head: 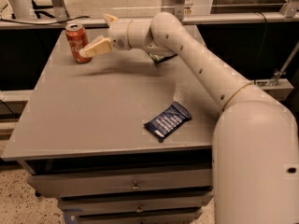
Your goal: Move coke can near rxbar blueberry
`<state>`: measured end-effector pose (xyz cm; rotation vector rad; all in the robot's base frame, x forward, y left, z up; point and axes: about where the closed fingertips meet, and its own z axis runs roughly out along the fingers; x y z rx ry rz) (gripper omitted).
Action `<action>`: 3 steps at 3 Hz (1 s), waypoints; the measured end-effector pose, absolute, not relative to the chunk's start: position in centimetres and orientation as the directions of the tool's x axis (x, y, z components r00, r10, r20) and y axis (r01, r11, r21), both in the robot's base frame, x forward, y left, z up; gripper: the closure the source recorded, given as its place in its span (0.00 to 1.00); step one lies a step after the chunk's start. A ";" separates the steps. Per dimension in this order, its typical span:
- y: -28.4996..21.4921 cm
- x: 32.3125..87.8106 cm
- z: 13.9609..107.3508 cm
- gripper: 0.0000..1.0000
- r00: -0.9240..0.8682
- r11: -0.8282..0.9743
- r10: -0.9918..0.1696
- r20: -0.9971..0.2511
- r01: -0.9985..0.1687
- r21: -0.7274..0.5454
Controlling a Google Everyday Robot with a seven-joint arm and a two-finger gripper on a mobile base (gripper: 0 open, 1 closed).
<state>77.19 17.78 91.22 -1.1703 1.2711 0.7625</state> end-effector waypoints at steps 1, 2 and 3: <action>19.3 79.2 89.9 0.00 0.174 0.270 -0.177 -0.969 -0.938 -0.217; 20.6 80.1 89.7 0.00 0.154 0.256 -0.178 -0.972 -0.946 -0.198; 21.8 80.0 89.4 0.16 0.132 0.240 -0.183 -0.974 -0.955 -0.175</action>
Offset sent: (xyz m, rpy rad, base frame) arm 0.0441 0.0371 -0.0155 -0.0229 0.0669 0.0297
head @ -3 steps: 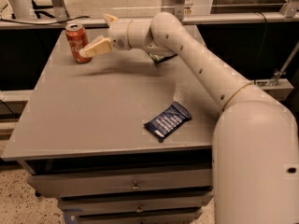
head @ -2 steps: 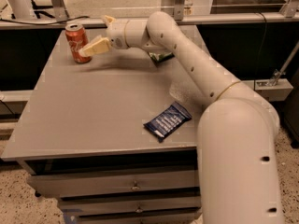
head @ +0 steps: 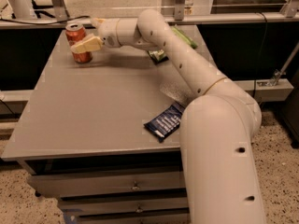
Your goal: Move coke can near rxbar blueberry
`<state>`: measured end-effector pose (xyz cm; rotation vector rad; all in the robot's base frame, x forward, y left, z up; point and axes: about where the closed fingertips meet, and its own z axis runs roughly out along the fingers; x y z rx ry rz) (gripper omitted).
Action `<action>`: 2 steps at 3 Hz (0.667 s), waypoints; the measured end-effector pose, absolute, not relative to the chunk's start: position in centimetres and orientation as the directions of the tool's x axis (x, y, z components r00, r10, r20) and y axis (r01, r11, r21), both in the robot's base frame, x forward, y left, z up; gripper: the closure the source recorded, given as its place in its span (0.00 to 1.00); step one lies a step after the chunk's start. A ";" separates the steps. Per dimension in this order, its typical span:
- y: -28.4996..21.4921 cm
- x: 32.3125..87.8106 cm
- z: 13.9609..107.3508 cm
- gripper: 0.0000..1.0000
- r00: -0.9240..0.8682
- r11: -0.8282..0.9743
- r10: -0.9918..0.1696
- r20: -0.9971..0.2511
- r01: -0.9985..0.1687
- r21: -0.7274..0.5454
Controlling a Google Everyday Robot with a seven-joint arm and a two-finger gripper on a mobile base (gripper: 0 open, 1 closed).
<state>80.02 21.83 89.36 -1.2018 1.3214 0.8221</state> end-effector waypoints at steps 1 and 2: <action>22.1 79.8 89.1 0.39 0.114 0.237 -0.190 -0.975 -0.958 -0.158; 21.8 79.2 88.9 0.64 0.099 0.240 -0.193 -0.976 -0.960 -0.145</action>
Offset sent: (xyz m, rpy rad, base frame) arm -0.0137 -0.0118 -0.0048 -0.0150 0.0490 -0.0174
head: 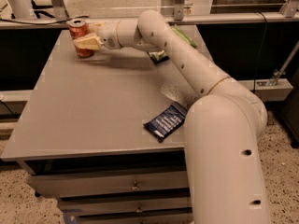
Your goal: Move coke can near rxbar blueberry
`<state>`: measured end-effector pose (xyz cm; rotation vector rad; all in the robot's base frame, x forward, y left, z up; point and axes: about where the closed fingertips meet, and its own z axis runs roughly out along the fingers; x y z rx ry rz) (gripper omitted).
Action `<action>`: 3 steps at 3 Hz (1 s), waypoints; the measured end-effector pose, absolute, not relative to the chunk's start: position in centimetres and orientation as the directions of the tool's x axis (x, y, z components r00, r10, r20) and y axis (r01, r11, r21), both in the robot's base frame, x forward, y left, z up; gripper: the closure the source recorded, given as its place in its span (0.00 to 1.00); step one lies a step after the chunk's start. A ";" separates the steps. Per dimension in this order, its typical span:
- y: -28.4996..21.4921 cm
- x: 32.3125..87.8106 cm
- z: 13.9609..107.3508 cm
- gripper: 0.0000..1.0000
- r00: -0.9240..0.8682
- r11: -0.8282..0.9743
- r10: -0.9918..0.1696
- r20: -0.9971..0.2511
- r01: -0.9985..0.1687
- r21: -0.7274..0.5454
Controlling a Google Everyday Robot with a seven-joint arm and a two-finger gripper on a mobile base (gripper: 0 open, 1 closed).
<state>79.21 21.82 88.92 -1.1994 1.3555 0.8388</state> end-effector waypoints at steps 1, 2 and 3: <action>20.4 77.6 90.2 0.87 0.101 0.246 -0.182 -0.978 -0.958 -0.144; 17.2 74.5 91.5 1.00 0.095 0.257 -0.170 -0.981 -0.956 -0.137; 13.2 70.3 92.6 1.00 0.077 0.273 -0.153 -0.985 -0.955 -0.117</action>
Offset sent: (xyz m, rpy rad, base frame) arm -0.0930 -0.1027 0.0462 0.0448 0.0045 -0.0407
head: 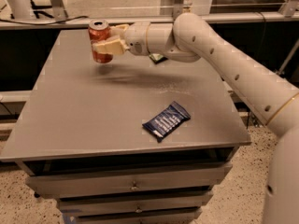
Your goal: Move coke can near rxbar blueberry
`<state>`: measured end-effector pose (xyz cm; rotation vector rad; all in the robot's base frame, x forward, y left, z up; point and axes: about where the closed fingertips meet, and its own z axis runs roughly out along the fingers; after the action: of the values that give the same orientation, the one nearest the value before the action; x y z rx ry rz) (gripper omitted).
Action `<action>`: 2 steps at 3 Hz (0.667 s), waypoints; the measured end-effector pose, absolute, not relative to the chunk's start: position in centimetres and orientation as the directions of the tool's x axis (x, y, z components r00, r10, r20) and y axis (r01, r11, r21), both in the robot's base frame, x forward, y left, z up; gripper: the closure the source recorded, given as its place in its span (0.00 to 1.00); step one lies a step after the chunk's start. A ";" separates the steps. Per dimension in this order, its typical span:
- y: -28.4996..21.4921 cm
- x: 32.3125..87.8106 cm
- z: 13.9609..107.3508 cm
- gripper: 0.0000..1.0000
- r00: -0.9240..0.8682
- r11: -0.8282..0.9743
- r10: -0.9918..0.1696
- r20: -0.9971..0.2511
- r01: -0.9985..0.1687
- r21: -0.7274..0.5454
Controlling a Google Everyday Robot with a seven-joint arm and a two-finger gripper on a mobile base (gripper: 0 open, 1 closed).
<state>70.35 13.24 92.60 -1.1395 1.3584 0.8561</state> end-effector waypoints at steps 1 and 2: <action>8.2 65.7 92.5 1.00 0.030 0.302 -0.174 -0.984 -0.950 -0.082; 3.5 62.0 91.0 1.00 -0.039 0.329 -0.235 -0.971 -0.943 -0.042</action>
Offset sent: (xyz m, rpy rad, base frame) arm -0.1379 -0.1759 -0.0426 -0.1814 0.2080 -0.1301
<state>61.95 3.53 90.97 -1.1189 1.5216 0.8290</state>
